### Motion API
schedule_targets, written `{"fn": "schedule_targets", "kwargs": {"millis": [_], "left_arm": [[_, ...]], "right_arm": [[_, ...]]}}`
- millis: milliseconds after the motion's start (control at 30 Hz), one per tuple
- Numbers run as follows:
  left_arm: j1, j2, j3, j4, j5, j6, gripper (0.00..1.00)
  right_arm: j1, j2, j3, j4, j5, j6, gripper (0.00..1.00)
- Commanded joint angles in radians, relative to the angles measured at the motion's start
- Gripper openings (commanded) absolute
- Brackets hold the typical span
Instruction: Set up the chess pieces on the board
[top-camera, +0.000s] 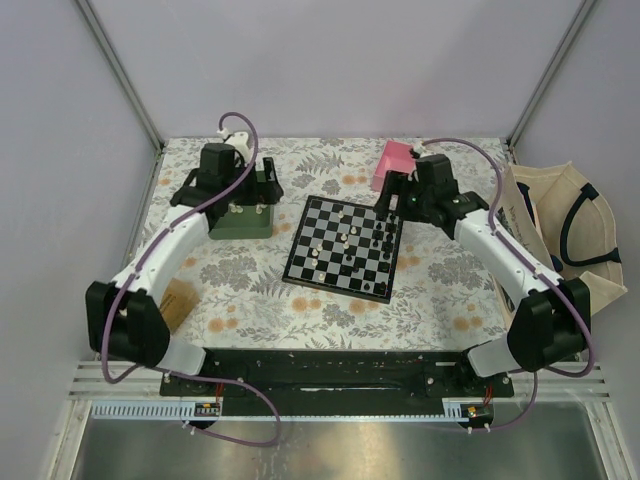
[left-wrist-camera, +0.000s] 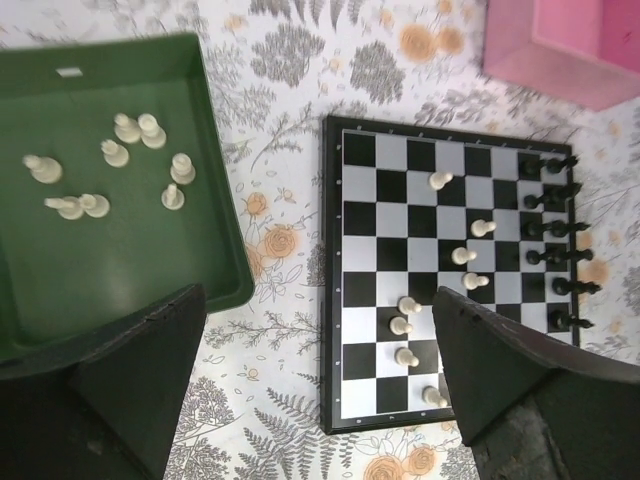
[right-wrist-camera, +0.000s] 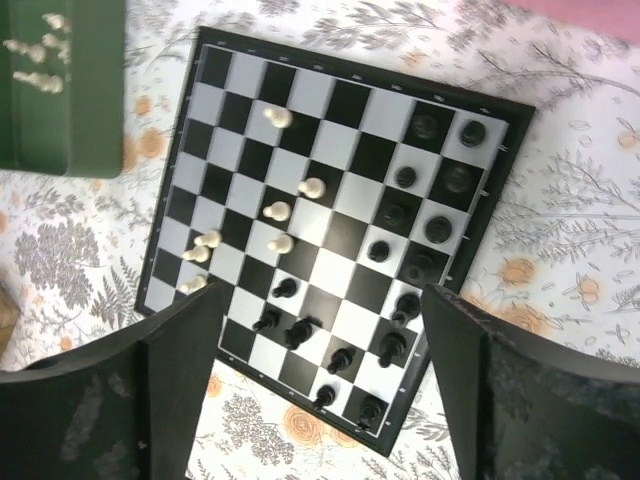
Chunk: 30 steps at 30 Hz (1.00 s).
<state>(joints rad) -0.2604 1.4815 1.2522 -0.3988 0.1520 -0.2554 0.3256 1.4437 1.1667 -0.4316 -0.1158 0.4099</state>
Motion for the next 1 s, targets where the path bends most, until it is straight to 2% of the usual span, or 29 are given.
{"fn": "schedule_targets", "kwargs": {"millis": [0, 33, 100, 200, 267, 367, 467, 533, 667, 967], "left_arm": [[-0.003, -0.14, -0.016, 0.0, -0.078, -0.015, 0.99], [-0.002, -0.168, -0.014, -0.02, -0.092, -0.01, 0.99], [-0.003, -0.217, -0.005, -0.057, -0.101, 0.002, 0.99], [-0.002, -0.269, 0.003, -0.119, -0.115, 0.013, 0.99], [-0.003, -0.303, 0.0, -0.155, -0.126, 0.021, 0.99], [-0.002, -0.366, -0.049, -0.172, -0.182, 0.021, 0.99], [-0.002, -0.411, -0.1, -0.173, -0.224, 0.028, 0.99], [-0.003, -0.426, -0.099, -0.189, -0.242, 0.033, 0.99], [-0.003, -0.437, -0.094, -0.215, -0.235, 0.076, 0.99], [-0.003, -0.445, -0.111, -0.233, -0.27, 0.09, 0.99]], "right_arm": [[0.095, -0.012, 0.097, -0.056, 0.154, -0.077, 0.93], [0.096, -0.022, 0.085, -0.032, 0.119, -0.063, 0.99], [0.095, -0.054, 0.03, 0.087, 0.026, -0.017, 1.0], [0.092, -0.097, -0.082, 0.247, -0.048, 0.168, 0.99], [0.079, -0.089, -0.13, 0.338, -0.184, 0.182, 0.99], [0.084, -0.028, -0.072, 0.237, -0.229, 0.149, 0.99], [0.125, -0.008, -0.03, 0.114, -0.126, 0.058, 0.98], [0.15, -0.003, -0.018, 0.062, -0.069, 0.005, 0.89], [0.184, 0.041, 0.008, -0.011, -0.067, -0.028, 0.65], [0.279, 0.204, 0.125, -0.185, 0.051, -0.1, 0.52]]}}
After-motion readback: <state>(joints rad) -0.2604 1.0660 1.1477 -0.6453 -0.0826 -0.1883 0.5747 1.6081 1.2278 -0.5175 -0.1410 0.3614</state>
